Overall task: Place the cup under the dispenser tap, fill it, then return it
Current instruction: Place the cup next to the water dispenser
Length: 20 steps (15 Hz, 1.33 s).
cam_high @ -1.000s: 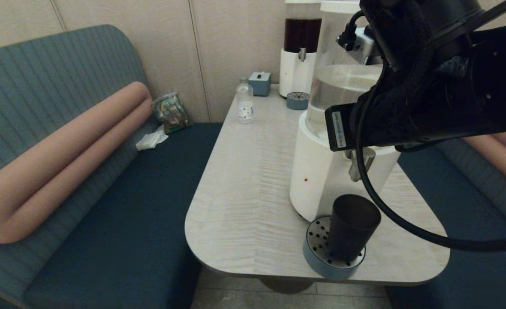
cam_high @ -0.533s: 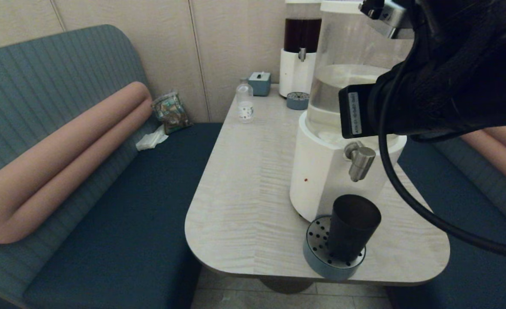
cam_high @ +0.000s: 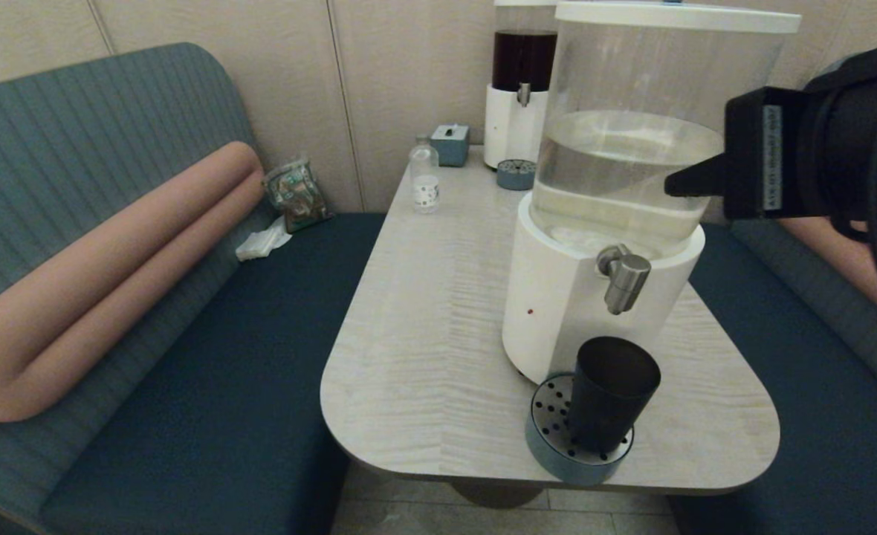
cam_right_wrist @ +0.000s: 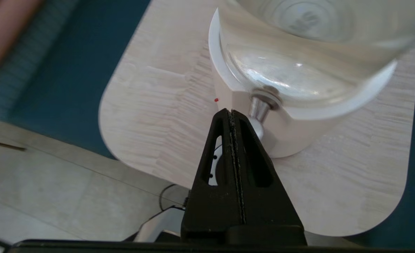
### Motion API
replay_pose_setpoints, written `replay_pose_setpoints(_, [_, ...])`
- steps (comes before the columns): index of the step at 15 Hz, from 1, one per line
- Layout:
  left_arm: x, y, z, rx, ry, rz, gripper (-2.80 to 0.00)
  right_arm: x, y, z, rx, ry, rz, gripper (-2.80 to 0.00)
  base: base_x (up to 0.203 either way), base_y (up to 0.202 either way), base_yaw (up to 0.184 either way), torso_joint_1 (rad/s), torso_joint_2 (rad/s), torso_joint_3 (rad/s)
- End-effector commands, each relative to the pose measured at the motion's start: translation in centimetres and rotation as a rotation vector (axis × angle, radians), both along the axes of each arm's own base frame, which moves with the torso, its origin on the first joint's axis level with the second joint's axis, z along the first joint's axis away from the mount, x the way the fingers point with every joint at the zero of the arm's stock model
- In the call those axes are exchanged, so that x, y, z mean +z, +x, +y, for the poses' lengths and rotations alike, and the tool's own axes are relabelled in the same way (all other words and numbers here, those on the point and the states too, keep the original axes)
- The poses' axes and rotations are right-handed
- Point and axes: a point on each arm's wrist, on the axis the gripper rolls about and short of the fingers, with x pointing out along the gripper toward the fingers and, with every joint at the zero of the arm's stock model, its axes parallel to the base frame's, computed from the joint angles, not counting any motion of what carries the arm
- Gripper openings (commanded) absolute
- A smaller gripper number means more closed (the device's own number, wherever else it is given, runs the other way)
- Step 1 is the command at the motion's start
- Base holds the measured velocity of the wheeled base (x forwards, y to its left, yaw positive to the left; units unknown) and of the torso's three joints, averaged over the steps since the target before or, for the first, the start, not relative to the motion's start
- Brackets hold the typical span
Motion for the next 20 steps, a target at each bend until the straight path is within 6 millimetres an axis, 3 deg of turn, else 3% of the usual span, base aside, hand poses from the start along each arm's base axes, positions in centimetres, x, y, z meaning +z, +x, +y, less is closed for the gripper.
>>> replay_pose_setpoints(1, [0.0, 0.0, 0.0, 0.001, -0.001, 0.000, -2.80, 1.1, -2.3, -2.7, 0.005, 0.052, -0.038, -2.80, 0.000, 0.000, 0.000, 0.000, 0.00, 0.000])
replay_pose_setpoints(8, [0.0, 0.0, 0.0, 0.001, -0.001, 0.000, -2.80, 1.5, -8.5, -11.3, -0.075, 0.184, -0.141, -2.80, 0.000, 0.000, 0.000, 0.000, 0.00, 0.000])
replay_pose_setpoints(12, [0.0, 0.0, 0.0, 0.001, -0.001, 0.000, -2.80, 1.3, -12.9, -16.6, -0.323, 0.268, -0.281, -2.80, 0.000, 0.000, 0.000, 0.000, 0.00, 0.000])
replay_pose_setpoints(15, [0.0, 0.0, 0.0, 0.001, -0.001, 0.000, -2.80, -0.1, -17.2, -18.8, -0.520, 0.307, -0.391, -2.80, 0.000, 0.000, 0.000, 0.000, 0.00, 0.000])
replay_pose_setpoints(20, [0.0, 0.0, 0.0, 0.001, -0.001, 0.000, -2.80, -4.4, -22.9, -19.0, -0.666, 0.294, -0.507, -2.80, 0.000, 0.000, 0.000, 0.000, 0.00, 0.000])
